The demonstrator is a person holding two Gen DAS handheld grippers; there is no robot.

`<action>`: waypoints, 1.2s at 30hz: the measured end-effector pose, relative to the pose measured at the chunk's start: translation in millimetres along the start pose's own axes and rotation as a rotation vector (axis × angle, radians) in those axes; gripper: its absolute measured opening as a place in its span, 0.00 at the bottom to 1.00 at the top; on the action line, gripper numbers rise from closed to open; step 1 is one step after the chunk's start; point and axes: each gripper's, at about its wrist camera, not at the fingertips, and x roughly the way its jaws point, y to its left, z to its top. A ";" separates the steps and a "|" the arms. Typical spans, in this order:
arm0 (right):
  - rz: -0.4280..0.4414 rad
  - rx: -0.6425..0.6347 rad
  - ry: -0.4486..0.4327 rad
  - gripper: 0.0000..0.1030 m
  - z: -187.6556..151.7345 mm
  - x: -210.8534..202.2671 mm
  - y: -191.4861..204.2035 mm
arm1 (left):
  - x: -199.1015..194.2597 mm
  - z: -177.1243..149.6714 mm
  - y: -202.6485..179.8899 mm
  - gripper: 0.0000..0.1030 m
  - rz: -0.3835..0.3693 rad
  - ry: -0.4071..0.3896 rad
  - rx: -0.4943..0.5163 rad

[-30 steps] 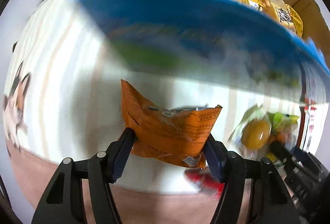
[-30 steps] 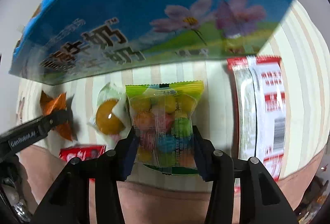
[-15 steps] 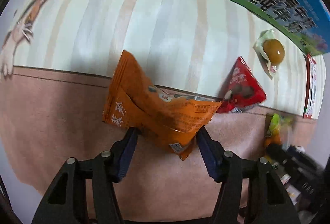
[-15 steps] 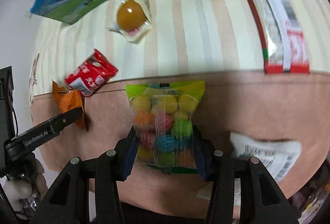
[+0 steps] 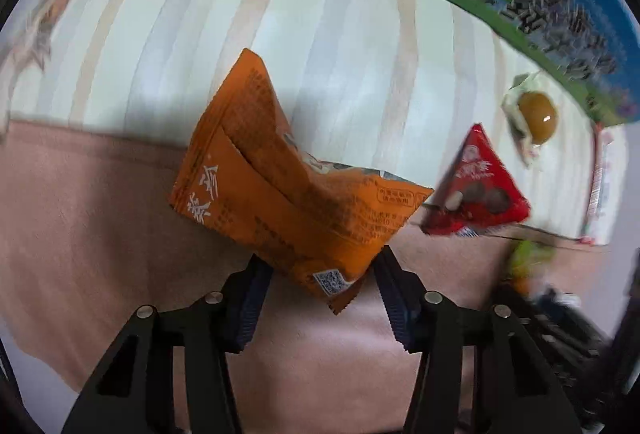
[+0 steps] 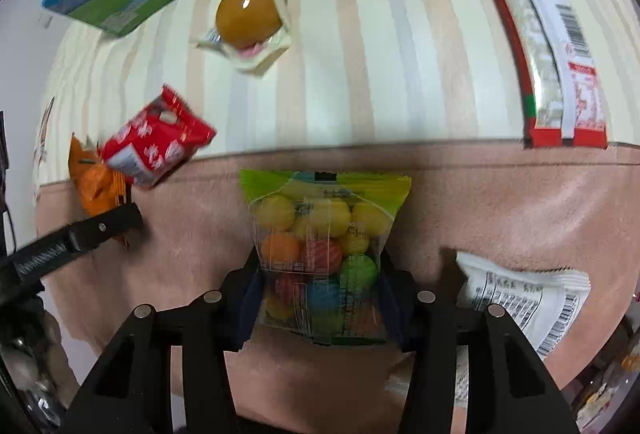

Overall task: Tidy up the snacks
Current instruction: 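Lift both held bags off the bed toward the box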

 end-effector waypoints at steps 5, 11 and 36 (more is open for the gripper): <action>0.035 0.038 0.011 0.53 3.5 0.3 1.7 | -0.6 -25.7 61.4 0.54 -0.288 0.124 -0.337; 0.034 0.044 0.014 0.59 6.9 -2.1 -3.0 | -18.8 -20.0 76.9 0.66 -0.428 0.064 -0.558; 0.088 0.113 -0.027 0.53 7.6 0.3 -5.8 | -4.4 44.9 47.2 0.52 -0.076 -0.005 -0.180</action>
